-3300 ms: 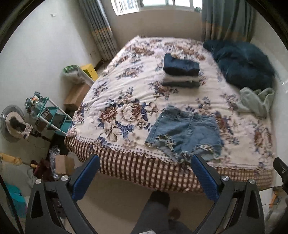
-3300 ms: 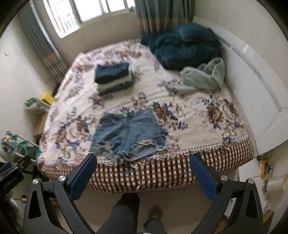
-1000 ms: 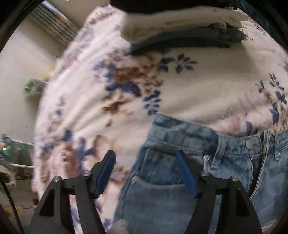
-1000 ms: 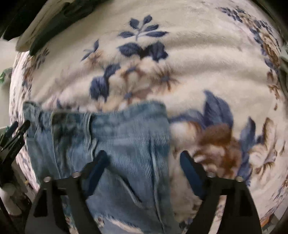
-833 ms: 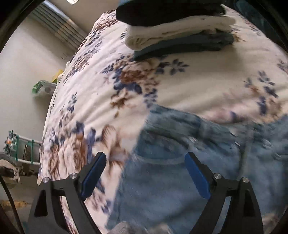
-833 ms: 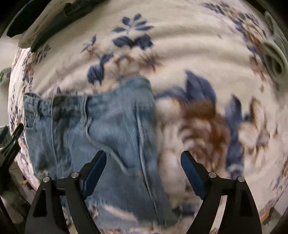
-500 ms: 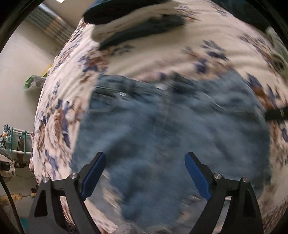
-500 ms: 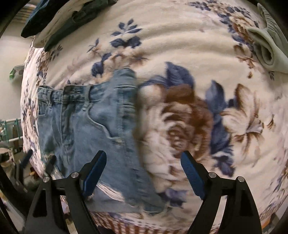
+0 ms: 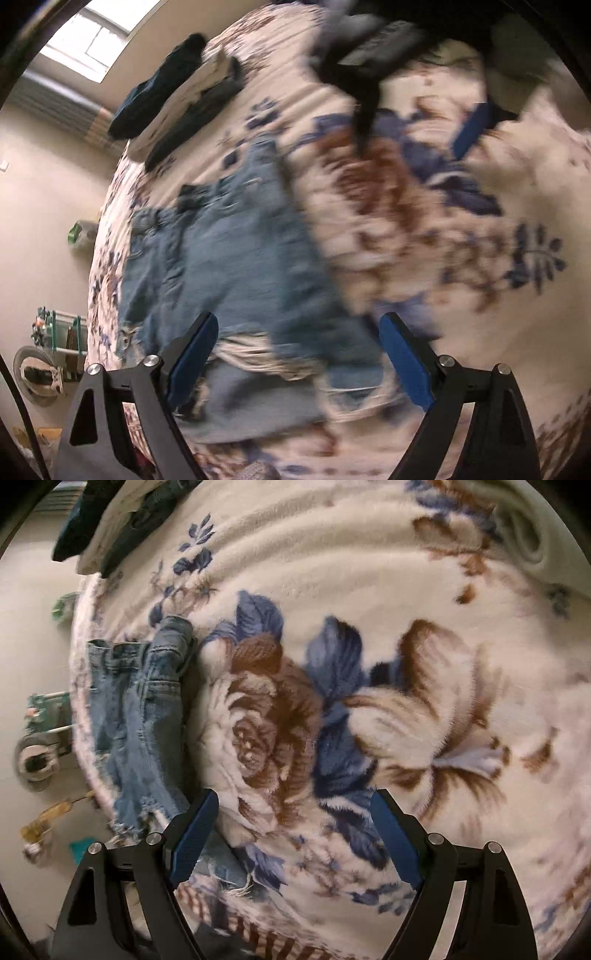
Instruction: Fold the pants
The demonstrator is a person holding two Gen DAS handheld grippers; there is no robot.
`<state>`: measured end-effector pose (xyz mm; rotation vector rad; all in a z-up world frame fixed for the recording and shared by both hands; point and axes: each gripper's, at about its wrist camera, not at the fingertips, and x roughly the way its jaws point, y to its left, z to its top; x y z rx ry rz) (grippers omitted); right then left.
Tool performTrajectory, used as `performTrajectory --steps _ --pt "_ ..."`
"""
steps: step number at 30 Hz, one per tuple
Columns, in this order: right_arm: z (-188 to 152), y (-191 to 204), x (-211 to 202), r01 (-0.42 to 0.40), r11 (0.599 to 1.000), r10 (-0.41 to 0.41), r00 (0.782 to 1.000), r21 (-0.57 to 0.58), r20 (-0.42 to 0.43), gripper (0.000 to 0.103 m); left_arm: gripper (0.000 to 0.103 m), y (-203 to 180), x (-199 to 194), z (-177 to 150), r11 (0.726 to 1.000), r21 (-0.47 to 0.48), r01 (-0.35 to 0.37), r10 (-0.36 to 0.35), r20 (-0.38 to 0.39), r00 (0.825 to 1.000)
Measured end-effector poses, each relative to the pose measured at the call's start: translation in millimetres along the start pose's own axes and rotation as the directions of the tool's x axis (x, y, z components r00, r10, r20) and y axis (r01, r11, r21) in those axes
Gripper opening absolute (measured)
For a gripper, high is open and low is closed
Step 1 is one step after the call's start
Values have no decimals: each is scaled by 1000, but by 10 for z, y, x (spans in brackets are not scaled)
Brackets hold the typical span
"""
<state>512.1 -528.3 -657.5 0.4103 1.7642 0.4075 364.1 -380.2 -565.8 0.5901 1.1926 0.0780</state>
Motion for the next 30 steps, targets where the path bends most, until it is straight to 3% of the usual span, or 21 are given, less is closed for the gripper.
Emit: performTrajectory --steps 4,7,11,16,18,19,20,22,24,25,26,30 --pt "129 -167 141 -182 983 181 981 -4 -64 87 90 -279 93 7 999 38 -32 32 -10 999" --pt "260 -171 320 -260 965 259 961 -7 -97 87 90 -326 282 -34 995 52 -80 82 -48 995" --pt "425 27 544 -345 938 339 932 -27 -131 87 90 -189 491 -100 998 5 -60 60 -97 993" --pt "613 348 735 -435 900 428 893 -22 -139 87 89 -49 556 -94 999 -28 27 -30 -105 994" --pt "684 493 789 -449 893 442 887 -24 -133 87 70 16 559 -100 997 -35 69 -72 -96 993" --pt "726 576 816 -454 891 448 885 -20 -125 87 49 66 568 -108 995 -42 86 -90 -96 991" --pt "757 634 847 -455 890 451 885 -13 -113 87 35 119 574 -119 993 -53 108 -113 -98 989" --pt "810 751 908 -443 897 441 894 -5 -82 86 18 239 579 -148 987 -68 143 -149 -96 984" --pt "830 861 928 -417 909 416 908 -7 -47 68 14 371 570 -172 982 -80 170 -178 -93 980" --pt "848 939 947 -392 920 392 919 -6 -39 43 12 414 555 -177 981 -83 177 -184 -88 979" --pt "852 977 950 -362 932 362 932 1 -29 28 12 448 531 -180 980 -87 180 -187 -81 979" --pt "782 1083 872 -332 943 331 943 24 24 23 11 651 395 -223 980 -92 175 -180 -45 983"
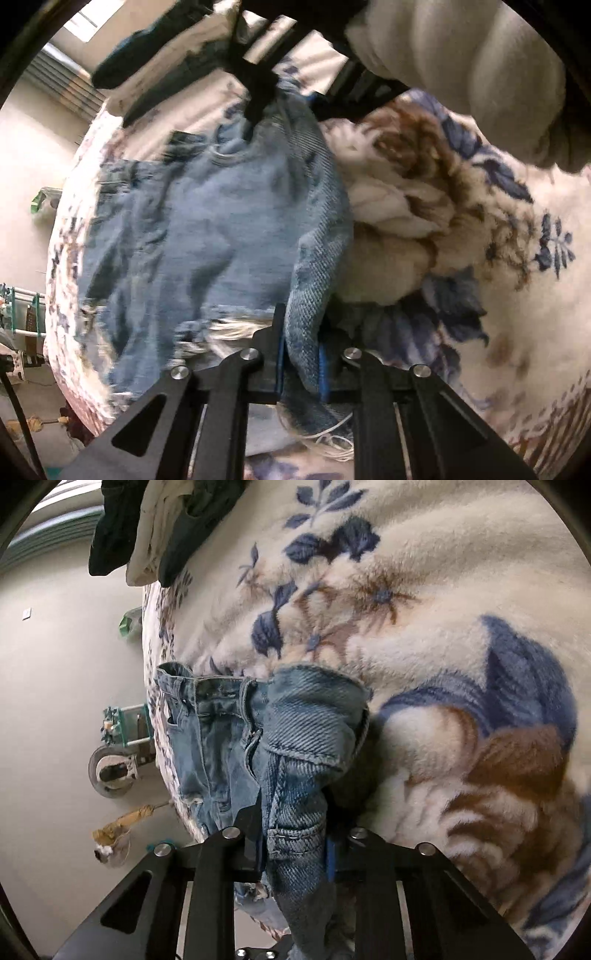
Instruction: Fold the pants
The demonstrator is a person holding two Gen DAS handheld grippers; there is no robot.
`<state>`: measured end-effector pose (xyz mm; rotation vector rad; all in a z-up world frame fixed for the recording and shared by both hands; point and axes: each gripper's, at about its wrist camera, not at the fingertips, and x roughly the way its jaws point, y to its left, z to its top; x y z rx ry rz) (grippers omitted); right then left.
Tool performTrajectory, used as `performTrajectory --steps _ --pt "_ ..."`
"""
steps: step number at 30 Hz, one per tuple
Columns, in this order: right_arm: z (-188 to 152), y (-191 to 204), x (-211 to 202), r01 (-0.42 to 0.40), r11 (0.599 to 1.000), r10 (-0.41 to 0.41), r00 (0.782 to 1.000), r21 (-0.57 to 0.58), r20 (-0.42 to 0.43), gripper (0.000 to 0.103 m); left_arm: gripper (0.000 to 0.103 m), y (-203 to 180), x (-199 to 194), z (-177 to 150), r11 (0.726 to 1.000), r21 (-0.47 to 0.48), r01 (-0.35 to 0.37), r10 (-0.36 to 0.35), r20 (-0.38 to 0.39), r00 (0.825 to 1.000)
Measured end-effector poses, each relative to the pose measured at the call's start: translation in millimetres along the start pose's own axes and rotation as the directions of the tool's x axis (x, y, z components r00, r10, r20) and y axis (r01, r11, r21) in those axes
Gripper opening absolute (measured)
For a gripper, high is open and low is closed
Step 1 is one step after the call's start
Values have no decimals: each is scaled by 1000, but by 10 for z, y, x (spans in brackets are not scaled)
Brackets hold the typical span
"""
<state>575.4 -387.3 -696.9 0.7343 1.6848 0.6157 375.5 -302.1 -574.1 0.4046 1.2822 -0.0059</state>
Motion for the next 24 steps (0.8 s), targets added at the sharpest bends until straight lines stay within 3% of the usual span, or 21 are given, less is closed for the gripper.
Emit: performTrajectory --steps 8,14,20,24 --pt "-149 340 -199 24 1000 -24 999 0 46 18 11 589 -317 -8 998 -68 2 2 54 999" --pt "-161 765 -212 23 1000 -23 996 0 85 18 11 1317 -416 53 993 -120 21 -8 102 995" --pt "-54 1339 41 23 1000 -23 993 0 119 18 11 2056 -332 66 981 -186 54 -33 114 993" --pt "64 1686 386 50 999 -50 993 8 111 18 11 2556 -92 16 965 -243 95 -79 76 994"
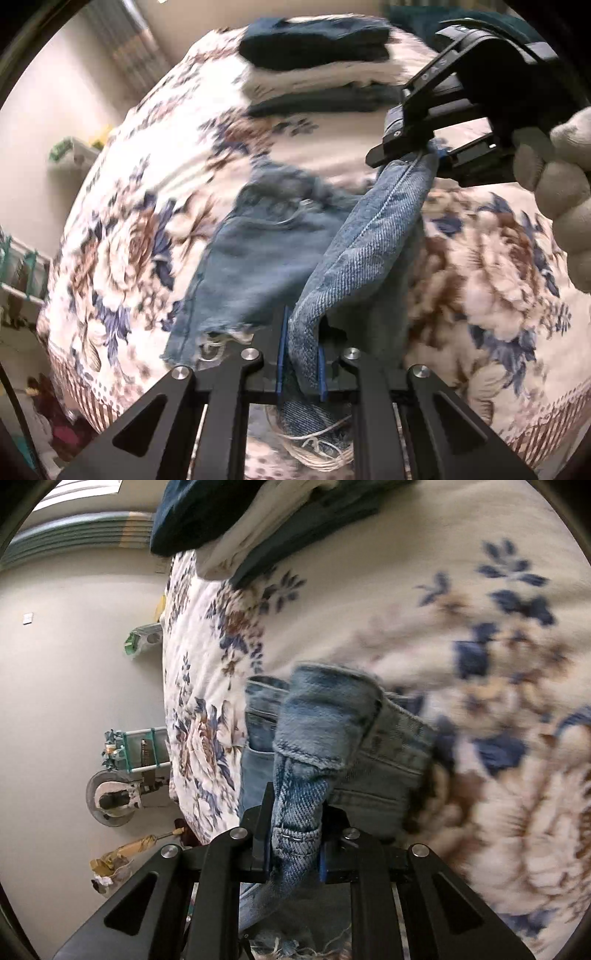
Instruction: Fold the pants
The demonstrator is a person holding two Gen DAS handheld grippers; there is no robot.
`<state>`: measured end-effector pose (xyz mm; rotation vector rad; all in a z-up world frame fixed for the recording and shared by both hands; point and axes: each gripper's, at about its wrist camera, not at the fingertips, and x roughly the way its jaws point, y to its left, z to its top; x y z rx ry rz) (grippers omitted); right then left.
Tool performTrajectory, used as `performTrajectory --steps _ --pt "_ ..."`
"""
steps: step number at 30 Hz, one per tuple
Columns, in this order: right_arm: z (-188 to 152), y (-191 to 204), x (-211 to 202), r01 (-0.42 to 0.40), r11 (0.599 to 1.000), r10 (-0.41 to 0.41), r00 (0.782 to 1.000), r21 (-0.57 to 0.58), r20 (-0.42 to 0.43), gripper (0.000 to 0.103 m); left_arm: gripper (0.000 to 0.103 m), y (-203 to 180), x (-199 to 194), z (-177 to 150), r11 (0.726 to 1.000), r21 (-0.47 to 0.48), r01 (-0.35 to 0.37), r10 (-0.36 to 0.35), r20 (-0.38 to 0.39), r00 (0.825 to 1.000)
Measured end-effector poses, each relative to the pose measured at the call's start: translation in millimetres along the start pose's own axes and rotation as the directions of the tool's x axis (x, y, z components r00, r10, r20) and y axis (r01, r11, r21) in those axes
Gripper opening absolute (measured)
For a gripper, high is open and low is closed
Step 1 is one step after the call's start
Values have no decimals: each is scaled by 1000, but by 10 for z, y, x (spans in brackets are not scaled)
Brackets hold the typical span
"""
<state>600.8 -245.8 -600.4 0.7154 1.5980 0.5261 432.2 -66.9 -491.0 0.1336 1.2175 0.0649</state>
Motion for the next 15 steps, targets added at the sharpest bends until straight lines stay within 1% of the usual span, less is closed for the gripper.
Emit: performTrajectory --steps 4,10,12,13,14,15 --pt "124 309 461 45 999 -45 998 -2 -32 18 11 457 297 -4 997 -64 33 -37 -70 997" --pt "262 681 1165 111 993 -114 990 -36 -88 18 11 1086 657 -50 988 -153 21 -42 -136 990" --pt "302 818 1384 155 986 -161 981 -64 -104 18 11 1256 783 -89 983 -184 25 -55 -163 985" --pt "328 877 1508 194 978 -202 973 -76 -113 18 12 1311 841 -111 981 -191 30 -64 -174 983" --pt "353 904 1601 228 971 -236 964 -77 -122 20 15 1356 908 -128 980 -196 32 -71 -193 979" --pt "382 928 1675 254 964 -262 956 -80 -128 26 15 1415 990 -158 979 -204 28 -74 -221 972"
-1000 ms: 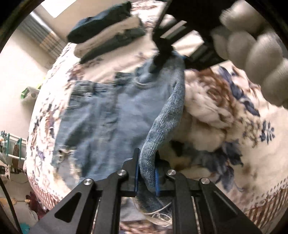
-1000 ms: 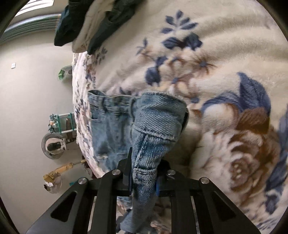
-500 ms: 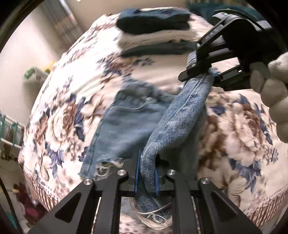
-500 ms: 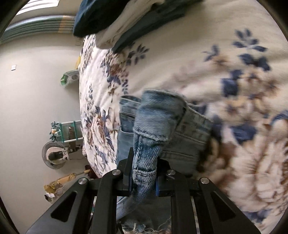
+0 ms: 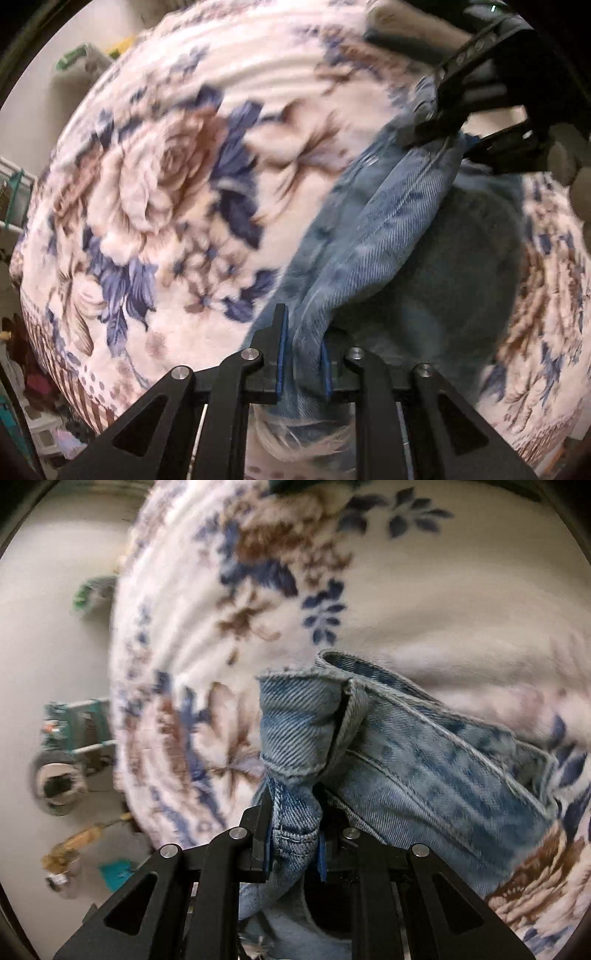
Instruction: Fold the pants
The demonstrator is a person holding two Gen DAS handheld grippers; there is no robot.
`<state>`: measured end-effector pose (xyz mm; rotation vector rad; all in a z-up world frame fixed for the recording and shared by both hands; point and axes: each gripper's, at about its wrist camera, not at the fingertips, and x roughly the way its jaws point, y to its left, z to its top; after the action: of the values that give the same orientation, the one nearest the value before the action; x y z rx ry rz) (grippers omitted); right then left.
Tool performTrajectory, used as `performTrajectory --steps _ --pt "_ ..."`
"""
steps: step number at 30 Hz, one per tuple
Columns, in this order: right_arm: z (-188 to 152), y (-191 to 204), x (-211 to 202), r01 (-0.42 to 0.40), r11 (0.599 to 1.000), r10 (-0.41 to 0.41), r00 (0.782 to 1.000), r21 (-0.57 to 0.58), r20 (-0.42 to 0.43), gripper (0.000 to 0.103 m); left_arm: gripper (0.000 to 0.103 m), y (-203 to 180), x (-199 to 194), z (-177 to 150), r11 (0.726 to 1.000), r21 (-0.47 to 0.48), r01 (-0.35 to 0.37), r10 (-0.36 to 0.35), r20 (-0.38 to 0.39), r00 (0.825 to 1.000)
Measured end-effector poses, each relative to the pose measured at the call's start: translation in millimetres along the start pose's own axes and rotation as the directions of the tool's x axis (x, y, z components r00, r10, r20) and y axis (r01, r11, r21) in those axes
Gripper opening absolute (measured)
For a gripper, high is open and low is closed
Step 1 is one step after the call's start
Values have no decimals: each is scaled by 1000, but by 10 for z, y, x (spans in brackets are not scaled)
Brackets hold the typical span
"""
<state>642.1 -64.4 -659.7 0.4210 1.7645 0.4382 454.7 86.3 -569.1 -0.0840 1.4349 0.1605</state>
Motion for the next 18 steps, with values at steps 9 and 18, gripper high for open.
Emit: performTrajectory --steps 9,18 --pt "-39 336 -302 -48 997 53 996 -68 72 92 73 768 -45 -202 965 -229 130 -146 -53 988" --pt "-635 -965 -756 -70 966 22 981 248 191 92 73 604 -224 -341 951 -221 216 -224 -11 975"
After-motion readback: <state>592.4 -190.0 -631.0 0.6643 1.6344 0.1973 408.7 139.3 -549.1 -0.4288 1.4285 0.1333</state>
